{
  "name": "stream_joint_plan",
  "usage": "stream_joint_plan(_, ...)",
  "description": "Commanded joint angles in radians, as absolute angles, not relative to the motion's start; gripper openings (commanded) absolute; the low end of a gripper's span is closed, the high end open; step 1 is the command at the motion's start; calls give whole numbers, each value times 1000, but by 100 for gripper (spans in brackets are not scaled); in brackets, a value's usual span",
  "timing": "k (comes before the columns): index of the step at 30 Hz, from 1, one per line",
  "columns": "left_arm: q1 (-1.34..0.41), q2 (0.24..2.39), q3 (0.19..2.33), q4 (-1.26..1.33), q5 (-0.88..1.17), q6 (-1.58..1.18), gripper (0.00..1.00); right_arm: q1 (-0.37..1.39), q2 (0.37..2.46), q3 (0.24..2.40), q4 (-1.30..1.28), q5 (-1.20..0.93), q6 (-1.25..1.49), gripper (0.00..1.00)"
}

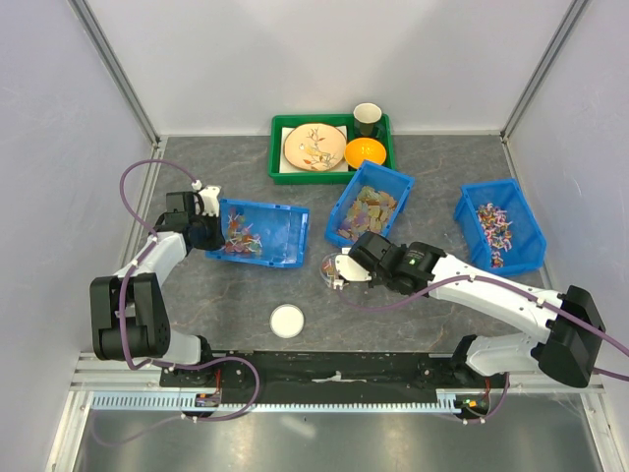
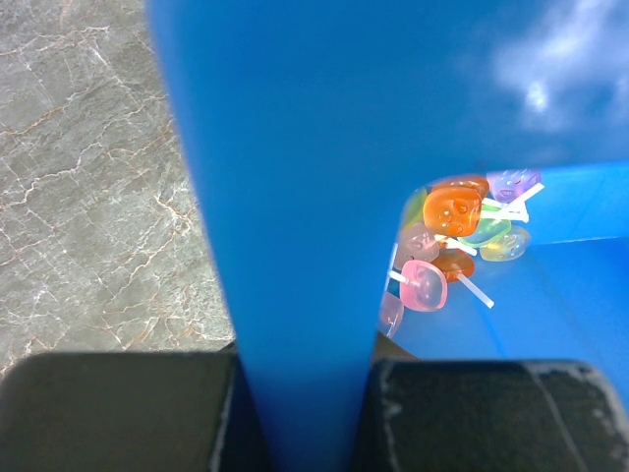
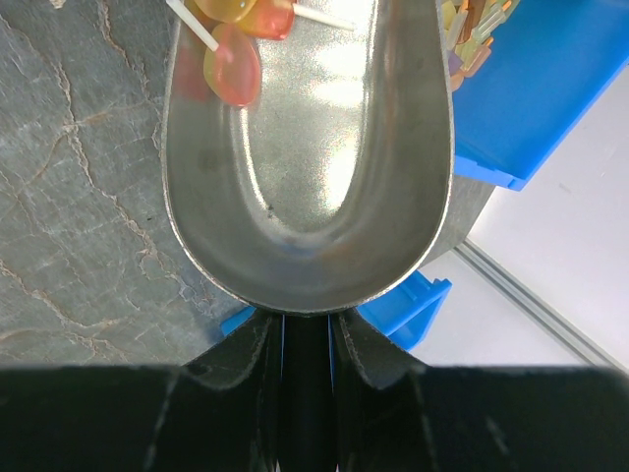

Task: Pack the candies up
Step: Place the fake candies in the packing bottle.

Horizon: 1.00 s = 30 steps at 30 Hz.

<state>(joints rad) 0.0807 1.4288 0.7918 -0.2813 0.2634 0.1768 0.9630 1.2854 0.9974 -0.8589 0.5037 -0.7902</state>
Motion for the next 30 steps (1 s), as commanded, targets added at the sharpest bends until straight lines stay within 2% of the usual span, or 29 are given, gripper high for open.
stream_joint_plan(1,83,1447,790,-259,241,183,1,973,1285,1054,-839,554,-790,0)
stream_joint_plan(30,83,1451,788,-258,238,186,1,1012,1345,1071,-842,638,-807,0)
